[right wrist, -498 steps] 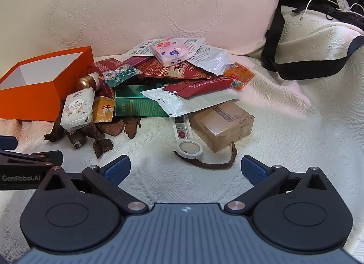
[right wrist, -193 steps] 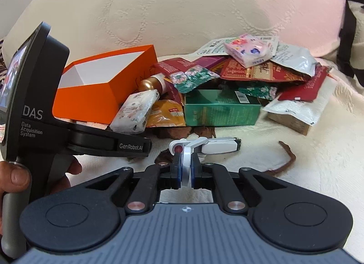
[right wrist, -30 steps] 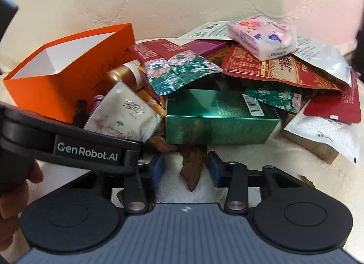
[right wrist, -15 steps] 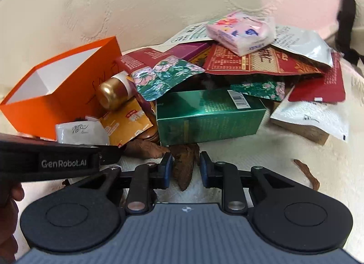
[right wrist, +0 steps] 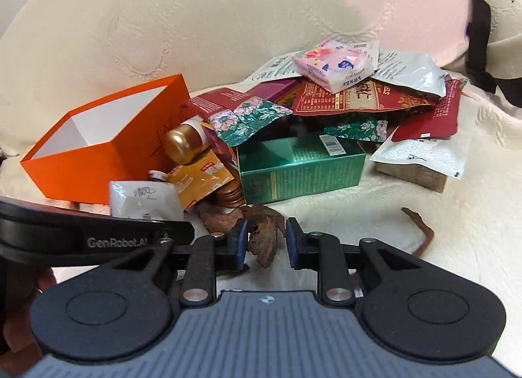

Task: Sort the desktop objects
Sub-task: 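Carry the sachet and dried piece over the orange box and open both grippers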

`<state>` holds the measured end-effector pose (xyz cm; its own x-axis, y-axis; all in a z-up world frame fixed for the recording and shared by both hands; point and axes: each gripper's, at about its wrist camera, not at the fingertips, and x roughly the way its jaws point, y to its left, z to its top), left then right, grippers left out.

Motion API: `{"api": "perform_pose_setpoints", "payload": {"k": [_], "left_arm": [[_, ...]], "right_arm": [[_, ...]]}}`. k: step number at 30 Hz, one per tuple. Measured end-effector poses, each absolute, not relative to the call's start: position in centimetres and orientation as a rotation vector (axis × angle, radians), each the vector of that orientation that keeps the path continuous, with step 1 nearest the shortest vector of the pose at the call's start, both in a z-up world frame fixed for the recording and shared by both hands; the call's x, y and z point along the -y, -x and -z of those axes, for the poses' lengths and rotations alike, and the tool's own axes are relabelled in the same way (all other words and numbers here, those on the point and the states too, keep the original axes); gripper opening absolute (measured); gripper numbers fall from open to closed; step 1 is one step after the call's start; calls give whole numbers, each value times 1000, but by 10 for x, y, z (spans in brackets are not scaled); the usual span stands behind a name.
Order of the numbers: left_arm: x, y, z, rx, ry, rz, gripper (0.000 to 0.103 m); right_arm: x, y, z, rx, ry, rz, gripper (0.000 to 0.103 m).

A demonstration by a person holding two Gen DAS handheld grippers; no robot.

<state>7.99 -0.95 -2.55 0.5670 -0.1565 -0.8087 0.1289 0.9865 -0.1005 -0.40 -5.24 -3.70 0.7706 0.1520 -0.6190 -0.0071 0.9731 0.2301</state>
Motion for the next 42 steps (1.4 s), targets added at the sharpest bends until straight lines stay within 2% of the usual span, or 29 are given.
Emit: {"api": "perform_pose_setpoints", "payload": {"k": [7, 20, 29, 36, 37, 38, 40, 42], "left_arm": [[3, -65, 10, -946, 41, 166, 26], [-28, -53, -76, -804, 24, 128, 26], [-77, -91, -116, -737, -7, 18, 26], [-136, -142, -94, -770, -25, -113, 27], [-144, -149, -87, -783, -25, -130, 29], [-152, -157, -77, -800, -21, -145, 44], [-163, -164, -61, -821, -21, -178, 49], [-169, -168, -48, -828, -42, -186, 51]], "right_arm": [[43, 27, 11, -650, -214, -115, 28], [12, 42, -68, -510, -173, -181, 28], [-28, -12, -100, -476, -159, -240, 28], [-76, -83, -78, -522, -146, -289, 28], [-83, -92, -70, -534, -143, -294, 29], [-88, -100, -62, -545, -144, -301, 31], [-96, -115, -44, -577, -145, -311, 31], [-100, -122, -29, -591, -130, -304, 37]]}}
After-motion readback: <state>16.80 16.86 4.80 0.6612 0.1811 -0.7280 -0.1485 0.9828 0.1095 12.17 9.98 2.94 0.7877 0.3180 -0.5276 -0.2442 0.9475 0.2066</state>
